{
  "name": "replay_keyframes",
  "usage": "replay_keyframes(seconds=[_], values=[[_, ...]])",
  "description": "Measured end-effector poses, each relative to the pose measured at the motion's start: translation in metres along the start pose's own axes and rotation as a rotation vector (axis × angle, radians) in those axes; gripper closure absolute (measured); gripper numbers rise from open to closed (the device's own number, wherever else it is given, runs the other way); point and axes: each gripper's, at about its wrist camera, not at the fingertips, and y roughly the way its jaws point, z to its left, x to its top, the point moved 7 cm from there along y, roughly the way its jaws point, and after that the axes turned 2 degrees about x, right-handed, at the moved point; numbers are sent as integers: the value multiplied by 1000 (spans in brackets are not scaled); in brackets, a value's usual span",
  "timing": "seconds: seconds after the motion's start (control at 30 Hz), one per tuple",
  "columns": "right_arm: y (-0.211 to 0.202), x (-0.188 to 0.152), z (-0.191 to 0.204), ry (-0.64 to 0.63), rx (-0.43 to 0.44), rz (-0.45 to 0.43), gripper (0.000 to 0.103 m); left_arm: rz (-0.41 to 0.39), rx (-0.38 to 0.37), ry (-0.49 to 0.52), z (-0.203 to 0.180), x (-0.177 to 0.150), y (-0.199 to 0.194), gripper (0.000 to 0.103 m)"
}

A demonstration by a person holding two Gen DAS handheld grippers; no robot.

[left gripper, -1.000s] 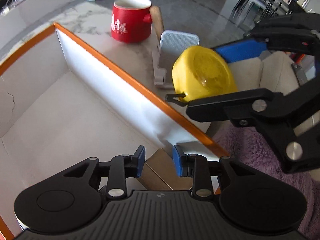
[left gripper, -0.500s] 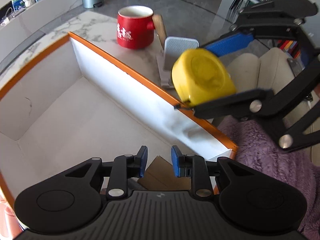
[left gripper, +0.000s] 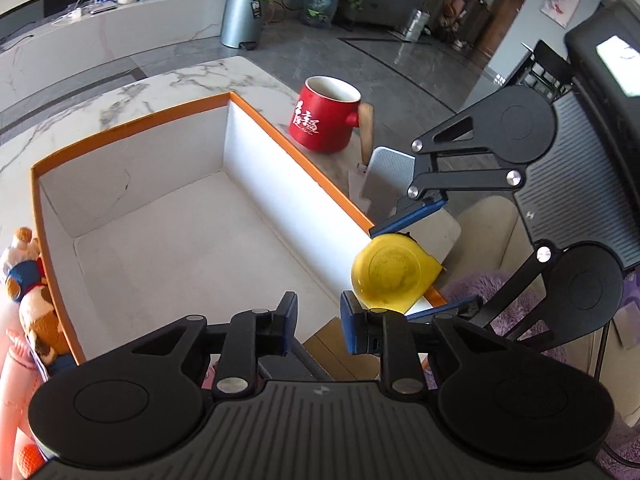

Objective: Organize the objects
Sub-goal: 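Lower the tape measure beside the kraft box and open the right gripper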

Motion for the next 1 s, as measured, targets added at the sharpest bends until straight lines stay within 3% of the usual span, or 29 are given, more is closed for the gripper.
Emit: replay_keyframes(seconds=[0.43,0.73,0.93,1.0], values=[[50,11,12,-207,160,352,45,-56,-13,-60,14,-9,-15,75],[62,14,5,-155,314,422,44,-51,-27,-73,18,-14,-13,75],[62,11,3,-138,363,427,44,-56,-36,-82,20,-13,-11,75],[63,10,2,-138,364,432,40,-58,-39,-85,20,-12,-11,75]])
